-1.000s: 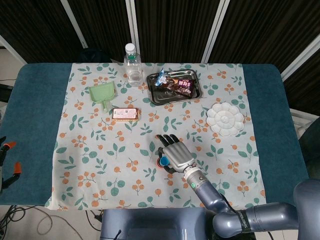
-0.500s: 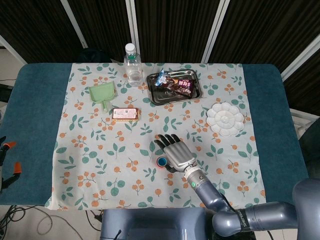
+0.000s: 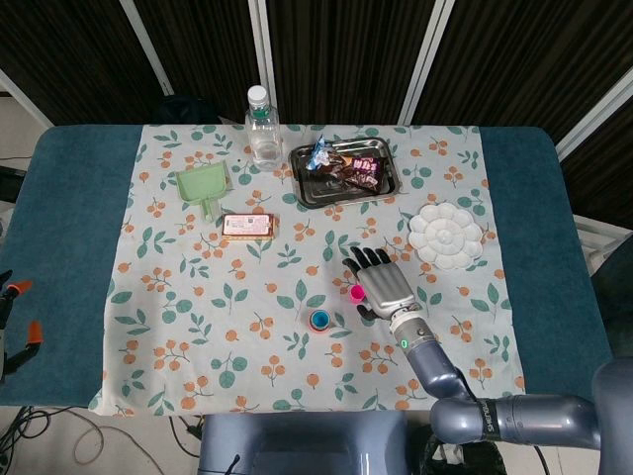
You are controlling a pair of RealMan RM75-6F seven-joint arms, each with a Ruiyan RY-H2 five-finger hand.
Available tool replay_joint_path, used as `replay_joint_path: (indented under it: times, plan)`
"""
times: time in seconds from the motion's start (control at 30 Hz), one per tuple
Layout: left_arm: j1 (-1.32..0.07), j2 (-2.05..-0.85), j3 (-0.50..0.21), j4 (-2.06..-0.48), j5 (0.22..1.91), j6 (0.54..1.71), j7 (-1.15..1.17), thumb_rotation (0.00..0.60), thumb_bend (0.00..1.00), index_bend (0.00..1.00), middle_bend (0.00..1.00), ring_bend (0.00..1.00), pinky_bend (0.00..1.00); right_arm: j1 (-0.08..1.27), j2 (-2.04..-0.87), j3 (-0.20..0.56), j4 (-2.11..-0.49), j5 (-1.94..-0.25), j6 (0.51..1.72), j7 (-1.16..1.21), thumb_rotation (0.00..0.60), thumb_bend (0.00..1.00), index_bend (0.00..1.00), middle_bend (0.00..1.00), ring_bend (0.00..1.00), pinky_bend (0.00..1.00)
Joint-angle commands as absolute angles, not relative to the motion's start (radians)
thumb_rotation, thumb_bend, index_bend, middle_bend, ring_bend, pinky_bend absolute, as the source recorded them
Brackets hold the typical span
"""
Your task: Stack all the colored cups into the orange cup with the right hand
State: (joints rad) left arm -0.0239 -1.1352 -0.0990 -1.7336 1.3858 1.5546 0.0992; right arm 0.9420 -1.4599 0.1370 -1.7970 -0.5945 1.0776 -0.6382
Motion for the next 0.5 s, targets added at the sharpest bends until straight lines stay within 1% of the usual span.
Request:
replay_joint_path:
  times: [0.03, 0.23, 0.5]
  plan:
    - [-0.024, -1.135, -0.099, -1.733, 1.385, 1.554, 0.100, 0.600, 0.46, 0.23, 0.06, 0.00, 0.05, 0.936, -1.468, 0.131, -1.770, -0.587, 1.059, -0.625, 0.600, 0.40, 0.21, 0.00, 0.00, 0.09]
    - [-0.025, -1.135, -0.099, -1.732, 1.383, 1.552, 0.101, 0.600, 0.46, 0.23, 0.06, 0.00, 0.05, 0.930, -1.476, 0.122, -1.747, -0.595, 1.049, -0.618, 0.600, 0.40, 0.28, 0.00, 0.00, 0.09]
    - [-0.024, -1.132, -0.099, -1.735, 1.382, 1.550, 0.095, 0.600, 0.46, 0.23, 0.06, 0.00, 0.05, 0.924, -1.503, 0.130, -1.703, -0.589, 1.042, -0.602, 0.600, 0.40, 0.34, 0.00, 0.00, 0.09]
